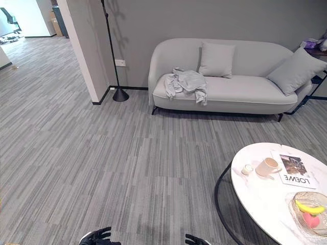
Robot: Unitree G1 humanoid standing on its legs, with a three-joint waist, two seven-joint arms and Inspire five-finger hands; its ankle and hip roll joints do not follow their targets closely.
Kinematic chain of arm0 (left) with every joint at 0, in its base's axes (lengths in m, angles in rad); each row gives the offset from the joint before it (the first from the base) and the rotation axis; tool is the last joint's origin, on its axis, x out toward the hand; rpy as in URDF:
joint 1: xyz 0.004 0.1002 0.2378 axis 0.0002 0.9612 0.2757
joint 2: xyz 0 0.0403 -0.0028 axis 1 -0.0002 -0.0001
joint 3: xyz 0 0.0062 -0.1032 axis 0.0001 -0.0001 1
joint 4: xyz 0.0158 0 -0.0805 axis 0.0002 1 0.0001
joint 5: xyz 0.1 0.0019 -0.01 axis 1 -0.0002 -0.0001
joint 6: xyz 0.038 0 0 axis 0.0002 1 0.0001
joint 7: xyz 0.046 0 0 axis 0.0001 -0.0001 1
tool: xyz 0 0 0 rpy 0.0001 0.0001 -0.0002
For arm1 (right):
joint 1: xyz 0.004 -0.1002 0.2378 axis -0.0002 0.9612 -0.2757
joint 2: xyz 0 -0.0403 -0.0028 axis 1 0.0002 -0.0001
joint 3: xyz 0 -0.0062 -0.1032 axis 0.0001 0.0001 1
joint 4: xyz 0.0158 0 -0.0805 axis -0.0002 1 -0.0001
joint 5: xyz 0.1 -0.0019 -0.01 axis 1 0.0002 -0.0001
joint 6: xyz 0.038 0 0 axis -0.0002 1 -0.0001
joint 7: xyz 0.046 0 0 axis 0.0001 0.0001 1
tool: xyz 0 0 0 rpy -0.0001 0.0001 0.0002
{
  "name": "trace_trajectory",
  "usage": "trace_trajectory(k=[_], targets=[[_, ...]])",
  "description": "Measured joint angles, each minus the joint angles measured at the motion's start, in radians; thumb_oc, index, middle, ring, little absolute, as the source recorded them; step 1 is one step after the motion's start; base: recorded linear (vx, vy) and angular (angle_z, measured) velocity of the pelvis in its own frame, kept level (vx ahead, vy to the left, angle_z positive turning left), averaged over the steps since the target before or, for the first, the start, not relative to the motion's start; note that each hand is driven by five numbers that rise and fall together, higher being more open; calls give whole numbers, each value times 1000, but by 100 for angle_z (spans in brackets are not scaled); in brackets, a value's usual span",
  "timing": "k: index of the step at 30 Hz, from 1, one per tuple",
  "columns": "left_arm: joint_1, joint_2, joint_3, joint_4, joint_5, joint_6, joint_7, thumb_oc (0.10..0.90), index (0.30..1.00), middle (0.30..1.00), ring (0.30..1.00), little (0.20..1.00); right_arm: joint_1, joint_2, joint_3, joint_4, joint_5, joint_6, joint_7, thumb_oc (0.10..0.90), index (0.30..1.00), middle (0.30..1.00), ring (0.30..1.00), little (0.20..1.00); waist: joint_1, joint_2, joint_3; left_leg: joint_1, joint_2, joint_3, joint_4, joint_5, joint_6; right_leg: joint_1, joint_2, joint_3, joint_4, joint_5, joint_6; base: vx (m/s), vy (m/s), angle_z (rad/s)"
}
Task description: Hang the clothes on the sofa on the clothes rack.
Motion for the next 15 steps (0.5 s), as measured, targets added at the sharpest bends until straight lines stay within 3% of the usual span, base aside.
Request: trace_trajectory(k=[5, 7, 10, 12, 13, 15], targets=[[-4, 4, 2, -29, -43, 0, 9, 800, 900, 900, 900, 900, -12, 0, 1, -5, 1, 0, 0, 800, 900, 900, 900, 900, 7, -3, 17, -3, 7, 23, -15, 0, 0, -31, 7, 19, 29, -10, -15, 40, -72, -14], [-12, 10, 1, -35, -66, 0, 9, 800, 900, 900, 900, 900, -24, 1, 2, -11, 1, 0, 1, 800, 900, 900, 900, 900, 9, -16, 31, -17, 3, 28, 16, 0, -9, -35, 5, 29, 34, -14, -21, -7, -97, -9], [-41, 11, 10, -35, -71, -1, 10, 800, 900, 900, 900, 900, -42, -3, 7, -18, 3, 0, 1, 800, 900, 900, 900, 900, 12, -60, 67, -160, -28, 25, 276, 6, -39, -26, -21, 34, 15, -13, -25, 35, -177, 16], [-76, 15, 21, -48, -107, -3, 10, 800, 900, 900, 900, 900, -39, -12, 23, -68, 4, 0, 0, 800, 900, 900, 900, 900, 27, -91, 112, -290, -51, 4, 538, 57, -81, 6, -45, 38, -18, 17, -56, 144, -104, 13], [-77, 14, 25, -49, -110, -6, 14, 800, 900, 900, 900, 900, -41, -14, 30, -75, 4, 0, -1, 800, 900, 900, 900, 900, 32, -95, 115, -323, -49, -3, 574, 59, -83, 16, -42, 36, -30, 18, -65, 225, -57, -1], [-75, 13, 52, -52, -124, -9, 19, 800, 900, 900, 900, 900, -42, -18, 48, -118, 4, 0, -4, 800, 900, 900, 900, 900, 35, -97, 122, -351, -27, 9, 525, 53, -73, 48, -32, 31, -96, 26, -76, 278, 41, -1]])
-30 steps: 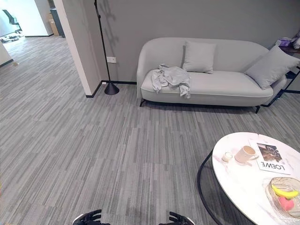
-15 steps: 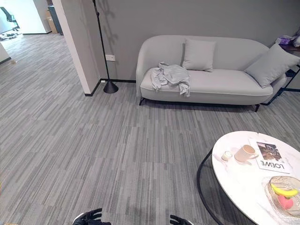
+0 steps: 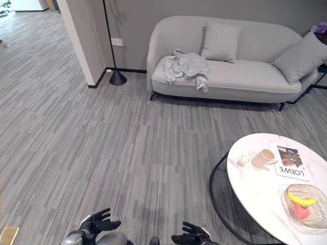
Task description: Hang the clothes on the sofa on the clothes rack.
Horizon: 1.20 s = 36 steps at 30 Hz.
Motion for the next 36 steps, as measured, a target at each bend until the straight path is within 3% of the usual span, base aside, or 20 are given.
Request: trace_trajectory(k=[3, 4, 6, 10, 11, 12, 13, 14, 16, 17, 20, 23, 26, 28, 30, 31, 32, 33, 34, 36], targets=[[3, -3, 29, -2, -34, -3, 5, 800, 900, 900, 900, 900, -8, -8, 3, -47, 0, 1, 1, 800, 900, 900, 900, 900, 3, 7, 12, -1, 33, 25, -297, 38, 9, 29, 5, 8, -57, 23, 21, 402, 116, 2], [7, -3, 33, -1, -37, -8, 9, 800, 900, 900, 900, 900, -13, -15, 13, -55, 1, 1, 1, 800, 900, 900, 900, 900, 8, 9, 11, 17, 54, 39, -458, 70, -1, 45, 17, 25, -92, 33, 34, 413, 113, -14], [-1, -1, 40, 17, -56, -10, 31, 800, 900, 900, 900, 900, -56, -24, 34, -36, 2, 0, -1, 800, 900, 900, 900, 900, 35, 22, 21, 8, 112, 43, -646, 135, -32, 69, 41, 64, -104, 36, 30, 486, 159, -46], [13, -1, 82, 33, -62, -15, 44, 800, 900, 900, 900, 900, -70, -29, 30, -21, 1, -6, -2, 800, 900, 900, 900, 900, 60, 31, 6, -13, 163, 75, -641, 181, -13, 150, 45, 107, -104, -23, 35, 636, 288, -50], [19, -3, 104, 56, -58, -12, 44, 800, 900, 900, 900, 900, -39, -6, 17, 20, 1, -20, 3, 800, 900, 900, 900, 900, 51, -9, -24, 0, 115, 132, -588, 170, 11, 183, -6, 104, -102, -70, 71, 363, 179, -34], [41, -1, 105, 67, -54, -13, 46, 800, 900, 900, 900, 900, -12, -13, 15, 26, 1, -20, 3, 800, 900, 900, 900, 900, 58, -17, -74, 38, 88, 146, -580, 149, 29, 194, -25, 106, -72, -99, 96, 541, 280, -37], [70, -3, 98, 65, -54, -12, 45, 800, 900, 900, 900, 900, 4, -26, 30, 39, 0, -19, 3, 800, 900, 900, 900, 900, 51, 18, -102, 90, 101, 150, -627, 236, 69, 209, -3, 91, -22, -122, 131, 468, 279, -23], [61, 5, 94, 71, -50, -12, 45, 800, 900, 900, 900, 900, 9, -16, 28, 46, 3, -18, -4, 800, 900, 900, 900, 900, 40, -1, -109, 111, 77, 150, -638, 224, 82, 200, -22, 82, 14, -134, 145, 432, 309, 1], [32, 19, 65, 68, -47, -14, 43, 800, 900, 900, 900, 900, 19, -11, 28, 47, -1, -11, 6, 800, 900, 900, 900, 900, 27, 13, -107, 169, 65, 153, -635, 171, 127, 46, -55, 43, 416, -139, 174, 419, 324, 6], [27, 28, 26, 68, -25, -12, 37, 800, 900, 900, 900, 900, 18, -11, 7, 33, 0, -9, 12, 800, 900, 900, 900, 900, -2, 13, -98, 215, 35, 144, -636, 143, 138, -70, -112, 8, 713, -103, 210, 484, 302, 18], [11, 30, -16, 52, -5, -12, 28, 800, 900, 900, 900, 900, 33, -14, 3, 13, -1, -9, 14, 800, 900, 900, 900, 900, -26, 42, -94, 306, -19, 133, -636, 46, 185, -249, -230, -16, 877, -113, 200, 521, 133, 14], [2, 37, -14, 36, -5, -11, 21, 800, 900, 900, 900, 900, 27, -22, -11, -25, 0, -28, 5, 800, 900, 900, 900, 900, -66, 74, -85, 364, -20, 107, -633, 24, 152, -330, -244, -83, 632, -102, 216, 525, -85, 30], [-6, 43, -7, 49, 7, -11, 26, 800, 900, 900, 900, 900, 7, -12, -10, -26, -1, -20, 20, 800, 900, 900, 900, 900, -85, 62, -74, 415, -17, 63, -627, -43, 121, -336, -163, -103, 176, -9, 282, 683, -109, 33], [-5, 28, -1, 71, 38, -16, 19, 800, 900, 900, 900, 900, 15, -2, -39, -19, 4, -21, 30, 800, 900, 900, 900, 900, -107, 73, -65, 439, 3, 32, -620, -94, 112, -363, -124, -103, 105, 104, 281, 574, -119, 39], [1, 21, 6, 94, 64, -8, 7, 800, 900, 900, 900, 900, 6, 10, -59, -19, 2, -20, 37, 800, 900, 900, 900, 900, -135, 64, -61, 465, 12, 9, -615, -121, 96, -375, -109, -127, -6, 145, 282, 753, -239, 43], [12, 8, 4, 95, 64, -8, 2, 800, 900, 900, 900, 900, 9, 10, -75, -17, 4, -22, 39, 800, 900, 900, 900, 900, -144, 63, -60, 510, 26, -9, -634, -139, 76, -363, -109, -139, -1, 196, 245, 691, -236, 59], [13, -7, -3, 103, 64, -9, 2, 800, 900, 900, 900, 900, 0, 9, -95, -4, 4, -22, 41, 800, 900, 900, 900, 900, -144, 85, -55, 533, 52, -21, -627, -152, 58, -342, -92, -148, 27, 220, 218, 634, -244, 64], [12, -21, -11, 108, 76, -8, -2, 800, 900, 900, 900, 900, -3, 9, -99, 14, 4, -20, 41, 800, 900, 900, 900, 900, -146, 92, -52, 528, 75, -42, -555, -155, 47, -310, -79, -140, 44, 225, 212, 183, -88, 56], [14, -27, -11, 108, 85, -9, -5, 800, 900, 900, 900, 900, 5, 8, -99, 18, 1, -19, 41, 800, 900, 900, 900, 900, -147, 92, -57, 527, 80, -43, -524, -140, 23, -285, -71, -136, 34, 224, 212, 557, -303, 68], [23, -39, -11, 94, 96, -11, -15, 800, 900, 900, 900, 900, 4, -6, -91, 33, -2, -18, 42, 800, 900, 900, 900, 900, -123, 89, -60, 508, 95, -26, -389, -92, -25, -200, -44, -136, -5, 207, 145, 548, -343, 30]])
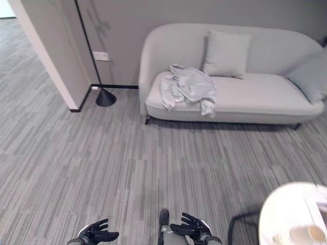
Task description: Hang the clothes on the sofa on the clothes rack.
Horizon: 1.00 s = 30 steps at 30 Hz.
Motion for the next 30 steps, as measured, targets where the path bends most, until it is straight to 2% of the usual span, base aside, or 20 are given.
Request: trace_trajectory(k=[1, 3, 5, 7, 8, 9, 10, 11, 12, 14, 17, 18, 19, 20, 21, 23, 25, 27, 29, 30], targets=[[7, -1, 3, -14, -3, -3, 1, 800, 900, 900, 900, 900, 0, -7, 4, 4, 0, -1, 0, 800, 900, 900, 900, 900, 19, -13, 1, -91, 5, 10, 213, 14, -33, 32, 10, 5, -16, -17, -28, 496, -346, -13], [21, 1, 37, -31, -38, 4, -9, 800, 900, 900, 900, 900, -1, -25, 3, -9, 4, -6, -1, 800, 900, 900, 900, 900, 50, -38, 23, -287, 1, -41, 605, 161, -85, 107, 39, 31, -45, -39, -138, 580, -306, -27], [6, 22, 54, -54, -73, -4, -9, 800, 900, 900, 900, 900, -4, -30, 5, 19, 2, 9, -11, 800, 900, 900, 900, 900, 87, -80, 39, -431, -12, -12, 724, 127, -38, 174, 45, 70, -73, -72, -181, 663, -129, -47], [-7, 43, 62, -73, -86, -5, -14, 800, 900, 900, 900, 900, -12, -34, 9, 24, 2, 15, -14, 800, 900, 900, 900, 900, 109, -102, 52, -513, -13, 37, 633, 113, -14, 222, 50, 100, -103, -95, -190, 609, 3, -58], [-6, 55, 65, -91, -86, -5, -10, 800, 900, 900, 900, 900, -12, -38, 24, 24, 3, 15, -19, 800, 900, 900, 900, 900, 128, -115, 55, -513, 0, 100, 392, 105, 0, 231, 51, 129, -103, -113, -160, 432, 65, -60], [-8, 56, 65, -99, -86, -5, -11, 800, 900, 900, 900, 900, -13, -45, 31, 22, 3, 14, -18, 800, 900, 900, 900, 900, 130, -113, 58, -516, 0, 109, 289, 120, 5, 237, 55, 125, -97, -102, -155, 648, 77, -65], [-6, 58, 59, -105, -85, -1, -12, 800, 900, 900, 900, 900, -24, -66, 53, 21, 3, 16, -18, 800, 900, 900, 900, 900, 128, -73, 71, -552, 14, 108, 119, 174, 1, 287, 95, 136, -106, -145, -117, 672, 54, -44], [9, 61, 54, -107, -86, -2, -15, 800, 900, 900, 900, 900, -21, -74, 67, 26, 2, 18, -20, 800, 900, 900, 900, 900, 129, -66, 65, -524, 20, 107, -163, 215, -5, 321, 117, 144, -105, -180, -124, 673, 66, -31], [7, 57, 54, -92, -89, 0, -14, 800, 900, 900, 900, 900, -34, -76, 69, 55, 2, 18, -19, 800, 900, 900, 900, 900, 131, -51, 67, -540, 17, 113, -253, 250, -3, 356, 143, 146, -102, -208, -128, 674, 86, -21], [23, 53, 80, -118, -124, -3, -18, 800, 900, 900, 900, 900, -32, -75, 83, 69, -1, 20, -20, 800, 900, 900, 900, 900, 167, -56, 53, -559, 7, 113, -249, 280, 31, 409, 158, 165, -100, -238, -125, 727, 137, -47], [32, 47, 110, -54, -124, 1, -15, 800, 900, 900, 900, 900, -19, -44, 79, 110, -4, 12, -17, 800, 900, 900, 900, 900, 188, -113, -13, -509, -89, 171, -149, 291, 106, 474, 104, 201, -66, -311, -25, 645, 194, -71], [37, 17, 100, -8, -119, 4, -7, 800, 900, 900, 900, 900, 6, -66, 82, 97, -4, 10, -16, 800, 900, 900, 900, 900, 194, -30, -48, -394, -76, 202, -174, 246, 178, 415, 158, 164, 155, -330, 8, 505, 227, -66], [58, 25, 69, 0, -118, 7, -6, 800, 900, 900, 900, 900, 25, -45, 84, 84, -2, 9, -25, 800, 900, 900, 900, 900, 179, -16, -74, -315, -71, 175, -237, 271, 207, 321, 151, 111, 432, -340, 30, 495, 233, -53], [61, 35, 50, -1, -117, 9, -7, 800, 900, 900, 900, 900, 42, -40, 87, 41, -18, 10, -14, 800, 900, 900, 900, 900, 158, -35, -76, -283, -89, 168, -238, 254, 216, 202, 70, 41, 730, -290, 51, 490, 208, -7], [58, 40, 43, 3, -112, 17, -9, 800, 900, 900, 900, 900, 60, -39, 90, 24, -35, 10, -7, 800, 900, 900, 900, 900, 134, -37, -74, -249, -118, 144, -238, 211, 228, 128, -8, 15, 858, -295, 46, 509, 151, 18], [35, 33, 14, -1, -108, 23, -8, 800, 900, 900, 900, 900, 76, -39, 41, 21, -13, 10, -9, 800, 900, 900, 900, 900, 90, -39, -72, -189, -152, 91, -244, 172, 239, 32, -145, -7, 934, -309, 25, 556, -4, 66], [1, 34, -2, -28, -106, 22, -7, 800, 900, 900, 900, 900, 65, -54, 10, 5, -2, 2, -15, 800, 900, 900, 900, 900, 74, -3, -52, -140, -132, 48, -243, 139, 234, -32, -193, -31, 788, -312, 23, 493, -203, 77], [-39, 47, -1, -55, -107, 18, 3, 800, 900, 900, 900, 900, 37, -59, 12, 5, -4, 1, -16, 800, 900, 900, 900, 900, 69, 10, -19, -97, -105, 10, -235, 113, 207, -62, -192, -60, 448, -268, 89, 547, -291, 68], [-52, 59, 3, -77, -107, 15, 9, 800, 900, 900, 900, 900, 35, -52, 9, 1, -1, -3, -16, 800, 900, 900, 900, 900, 66, -11, -7, -61, -101, -18, -234, 33, 183, -111, -173, -18, 210, -163, 160, 526, -264, 47], [-42, 68, 5, -75, -106, 17, 15, 800, 900, 900, 900, 900, 26, -42, 5, -4, 1, -2, -16, 800, 900, 900, 900, 900, 65, -24, 0, -18, -99, -25, -231, 9, 166, -112, -155, 24, 74, -115, 158, 468, -257, 20]])
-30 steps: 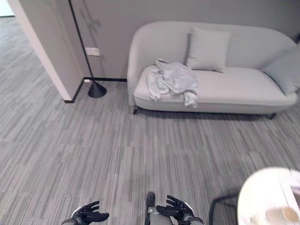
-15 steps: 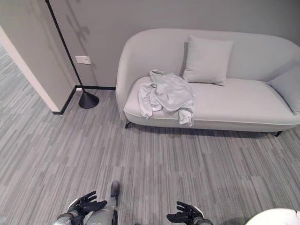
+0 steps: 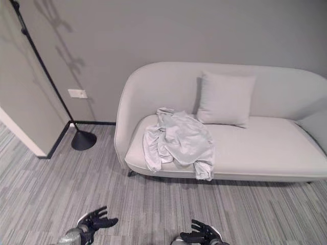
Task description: Hang the clothes on the sofa on the clothes rack.
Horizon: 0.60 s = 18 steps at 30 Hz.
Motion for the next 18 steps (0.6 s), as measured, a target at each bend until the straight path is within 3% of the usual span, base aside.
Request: trace_trajectory(k=[1, 2, 3, 4, 5, 7, 8, 9, 10, 11, 12, 13, 14, 16, 18], targets=[[4, -5, -2, 4, 1, 4, 2, 800, 900, 900, 900, 900, 2, 4, -3, 0, -1, 0, 1, 800, 900, 900, 900, 900, -4, -18, -1, 9, 4, -6, 3, -30, 0, -21, 7, 16, -51, 36, 11, 434, -250, 24], [9, 9, -2, 3, 3, 4, 5, 800, 900, 900, 900, 900, -7, 14, -9, -3, -1, 1, 1, 800, 900, 900, 900, 900, -18, -24, -5, 32, 7, -19, 8, -43, -26, -26, 7, 29, -88, 52, 18, 510, -310, 55], [23, 5, -7, -7, 4, 4, 6, 800, 900, 900, 900, 900, -6, 18, -14, -8, -1, 0, -1, 800, 900, 900, 900, 900, -35, -30, -7, 68, 28, -47, 2, -68, -52, -30, 13, 26, -45, 119, -15, 505, -330, 68], [35, -10, -11, -25, 4, 4, 1, 800, 900, 900, 900, 900, -9, 13, -19, -8, -5, 2, -7, 800, 900, 900, 900, 900, -36, -11, -8, 79, 63, -43, 19, -74, -64, -19, 38, 21, -21, 150, -31, 527, -364, 54], [40, -19, -11, -35, 3, 4, -2, 800, 900, 900, 900, 900, -12, 7, -20, -5, -14, 3, -7, 800, 900, 900, 900, 900, -36, -1, -6, 84, 83, -40, 32, -68, -76, -1, 50, 8, -21, 153, -35, 483, -373, 51], [67, -50, -9, -67, -8, 3, -12, 800, 900, 900, 900, 900, -6, 1, -18, 5, -42, 16, -3, 800, 900, 900, 900, 900, -40, 7, -3, 89, 131, -24, 136, -22, -154, 105, 95, -29, -64, 164, -118, 387, -405, 56], [77, -54, -9, -78, -14, 4, -15, 800, 900, 900, 900, 900, -19, 1, -18, 9, -43, 17, -3, 800, 900, 900, 900, 900, -25, 6, 1, 61, 136, -8, 218, -18, -160, 135, 113, -44, -69, 148, -141, 273, -437, 16], [86, -58, -8, -91, -21, 5, -18, 800, 900, 900, 900, 900, -6, -2, -8, 7, -42, 16, -1, 800, 900, 900, 900, 900, -10, -15, 5, -14, 142, 26, 417, 10, -195, 172, 125, -42, -88, 141, -186, 221, -433, -10], [90, -59, -5, -100, -23, 5, -19, 800, 900, 900, 900, 900, -6, -7, 1, 3, -41, 13, -1, 800, 900, 900, 900, 900, 1, -28, 14, -99, 146, 27, 593, 81, -210, 203, 129, -42, -105, 123, -230, 249, -400, -20], [84, -57, -6, -102, -25, 5, -19, 800, 900, 900, 900, 900, -13, -8, 9, 3, -41, 13, -3, 800, 900, 900, 900, 900, 13, -45, 26, -201, 155, 43, 785, 191, -214, 231, 134, -34, -117, 119, -259, 253, -310, -23], [83, -52, 3, -106, -29, 8, -20, 800, 900, 900, 900, 900, -27, -11, 20, 8, -41, 17, -6, 800, 900, 900, 900, 900, 31, -53, 36, -257, 165, 50, 860, 186, -220, 249, 139, -26, -126, 112, -271, 331, -234, -27], [83, -35, 7, -126, -56, 5, -25, 800, 900, 900, 900, 900, -34, -14, 36, 11, -41, 21, -12, 800, 900, 900, 900, 900, 37, -68, 45, -335, 169, 79, 893, 142, -211, 281, 148, -22, -142, 90, -297, 331, -154, -16], [77, -33, 18, -129, -64, 5, -22, 800, 900, 900, 900, 900, -33, -15, 36, 10, -41, 21, -12, 800, 900, 900, 900, 900, 38, -76, 52, -377, 166, 93, 888, 125, -206, 304, 151, -20, -157, 68, -311, 333, -69, -11], [67, -29, 35, -159, -93, 4, -15, 800, 900, 900, 900, 900, -29, -19, 39, 7, -40, 21, -19, 800, 900, 900, 900, 900, 47, -89, 61, -431, 169, 146, 731, 119, -200, 337, 158, -21, -171, 73, -312, 306, 39, -21], [72, -30, 32, -181, -102, 6, -18, 800, 900, 900, 900, 900, -32, -40, 49, -34, -41, 20, -30, 800, 900, 900, 900, 900, 39, -67, 66, -431, 168, 164, 395, 149, -197, 368, 182, -19, -178, 33, -280, 317, 114, -18]])
